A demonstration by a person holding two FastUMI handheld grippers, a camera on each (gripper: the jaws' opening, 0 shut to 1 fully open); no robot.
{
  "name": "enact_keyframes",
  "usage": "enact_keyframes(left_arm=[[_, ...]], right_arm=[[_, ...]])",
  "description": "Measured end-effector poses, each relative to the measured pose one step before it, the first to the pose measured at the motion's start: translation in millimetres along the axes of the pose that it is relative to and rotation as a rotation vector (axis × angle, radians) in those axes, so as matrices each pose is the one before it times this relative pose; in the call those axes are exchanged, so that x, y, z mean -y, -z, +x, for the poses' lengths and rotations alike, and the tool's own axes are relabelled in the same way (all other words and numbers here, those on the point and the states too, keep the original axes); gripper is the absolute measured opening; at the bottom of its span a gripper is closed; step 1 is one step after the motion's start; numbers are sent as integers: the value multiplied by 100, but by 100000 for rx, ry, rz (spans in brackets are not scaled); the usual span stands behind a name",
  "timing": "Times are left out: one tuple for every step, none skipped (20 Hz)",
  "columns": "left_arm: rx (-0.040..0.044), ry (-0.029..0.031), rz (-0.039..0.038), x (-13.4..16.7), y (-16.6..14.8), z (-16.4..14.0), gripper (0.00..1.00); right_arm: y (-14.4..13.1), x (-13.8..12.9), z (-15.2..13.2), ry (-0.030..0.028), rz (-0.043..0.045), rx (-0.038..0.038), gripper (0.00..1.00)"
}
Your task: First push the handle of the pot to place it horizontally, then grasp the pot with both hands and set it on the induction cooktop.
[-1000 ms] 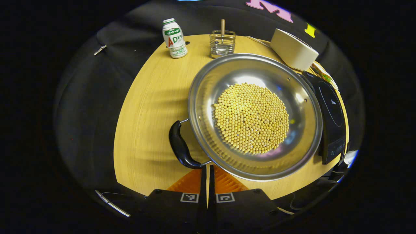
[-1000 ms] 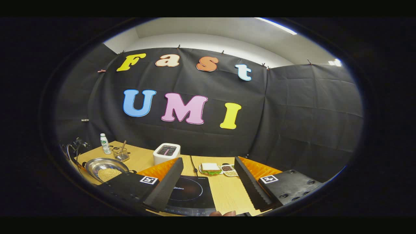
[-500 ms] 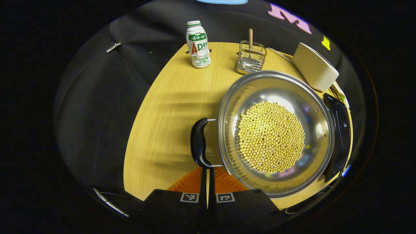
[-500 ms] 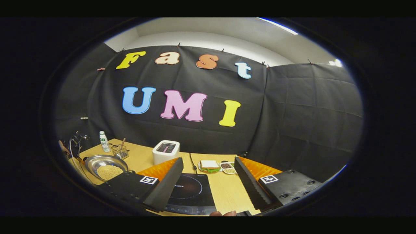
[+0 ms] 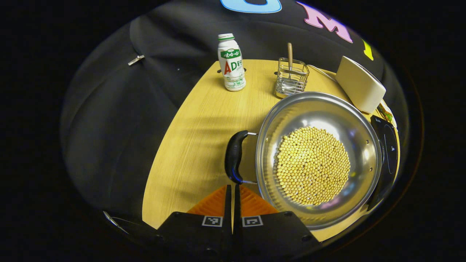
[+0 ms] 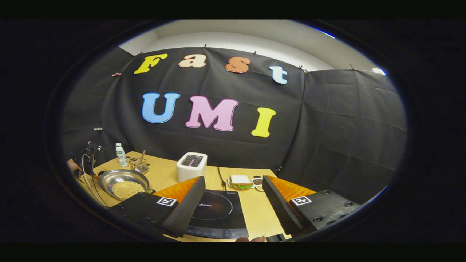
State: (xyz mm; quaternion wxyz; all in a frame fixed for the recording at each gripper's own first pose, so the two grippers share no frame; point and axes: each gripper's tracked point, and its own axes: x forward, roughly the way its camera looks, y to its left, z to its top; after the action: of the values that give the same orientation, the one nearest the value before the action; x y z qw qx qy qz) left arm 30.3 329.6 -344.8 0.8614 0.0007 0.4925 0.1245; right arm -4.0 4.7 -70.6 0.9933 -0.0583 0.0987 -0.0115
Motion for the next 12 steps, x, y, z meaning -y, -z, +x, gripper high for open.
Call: enact_keyframes(left_arm=[[1329,-512,30,-234,494,-514,5],[1444,42,-319,-210,350,-556,5],[1738,-4,-813,-89,243,-555,7],[3248,729,-885,-254,-188,-728,5],[3640,271,-478,-269,-399,-632,5],[4335,-77,524,-346,-697,-597,5],[4756,-576,1525,-510,-884,-961,5],[5198,-1053,2028,-457,-1256,-652,5],[4837,64,1881,6,-1067,-398,5],[3797,1444,1279,215,-847,-437,5],[3079,2176,423,450,-707,-278,10],[2325,2296,-348,438,-581,-227,15]], right_arm=[[147,-585,218,-1291,224,-578,96],[74,-692,181,-1581,45,-497,96],[84,-643,293,-1595,-32,-273,98],[-38,-850,320,-1792,106,-186,98],[30,-966,634,-1959,305,-302,98],[-23,-1026,541,-2153,597,-373,98],[144,-1129,522,-2404,763,-549,98],[146,-1185,524,-2360,722,-779,98],[293,-1083,679,-2281,762,-894,98],[405,-1123,774,-2242,1010,-1291,98],[401,-1184,655,-2161,1194,-1323,98],[482,-1091,833,-1812,1017,-1460,98]])
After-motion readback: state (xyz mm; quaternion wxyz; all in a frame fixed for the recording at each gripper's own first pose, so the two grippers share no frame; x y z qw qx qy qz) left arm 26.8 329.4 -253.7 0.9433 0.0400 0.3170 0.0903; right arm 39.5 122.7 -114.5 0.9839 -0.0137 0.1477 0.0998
